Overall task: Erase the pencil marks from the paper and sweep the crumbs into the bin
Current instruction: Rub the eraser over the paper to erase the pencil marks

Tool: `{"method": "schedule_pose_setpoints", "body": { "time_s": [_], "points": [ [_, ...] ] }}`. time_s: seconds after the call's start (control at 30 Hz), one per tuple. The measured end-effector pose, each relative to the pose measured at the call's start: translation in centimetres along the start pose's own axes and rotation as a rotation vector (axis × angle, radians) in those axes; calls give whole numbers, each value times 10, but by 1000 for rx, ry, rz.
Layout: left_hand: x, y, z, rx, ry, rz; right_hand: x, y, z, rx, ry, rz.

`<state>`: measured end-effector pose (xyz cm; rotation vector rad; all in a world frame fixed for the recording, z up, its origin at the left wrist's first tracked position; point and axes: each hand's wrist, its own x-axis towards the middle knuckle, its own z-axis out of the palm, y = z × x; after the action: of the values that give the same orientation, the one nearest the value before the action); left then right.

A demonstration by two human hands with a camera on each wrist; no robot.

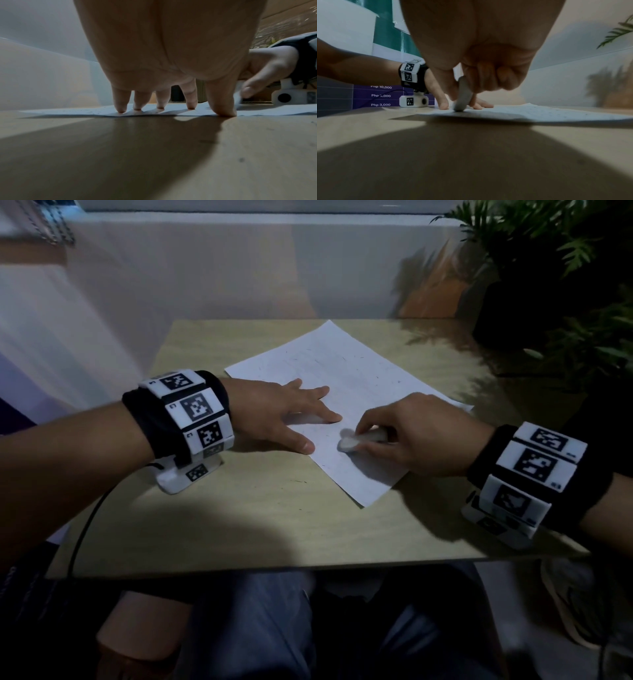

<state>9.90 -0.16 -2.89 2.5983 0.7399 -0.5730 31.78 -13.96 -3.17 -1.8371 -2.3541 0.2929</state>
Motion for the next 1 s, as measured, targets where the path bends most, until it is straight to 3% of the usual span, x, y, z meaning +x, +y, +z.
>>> {"method": "schedule_pose_setpoints", "body": {
  "time_s": [0.07,0.17,0.27,0.37,0.5,0.63,0.77,0.93,1.0],
  "points": [
    [0,-1,0,14,-4,2,0,-3,3,-31,16,-40],
    [1,-3,1,30,-12,3,0,-9,2,51,-80,-91],
    [1,-3,1,32,-14,6,9,-5,2,-14,-9,-14],
    [2,-2,0,22,-10,16,16,-11,5,-33,44,-57],
    [1,-2,0,18,-20,24,22,-18,2,68,-91,-89],
    [2,-3,1,5,-3,6,23,-13,0,-44,29,-12],
    [0,3,1,18,10,15,10,-18,-2,91,-130,-96],
    [0,2,1,-15,17,32,7,-1,-1,-40,36,34],
    [1,0,1,-23,7,58,1,-3,-2,41,-77,-28]
  ]
}}
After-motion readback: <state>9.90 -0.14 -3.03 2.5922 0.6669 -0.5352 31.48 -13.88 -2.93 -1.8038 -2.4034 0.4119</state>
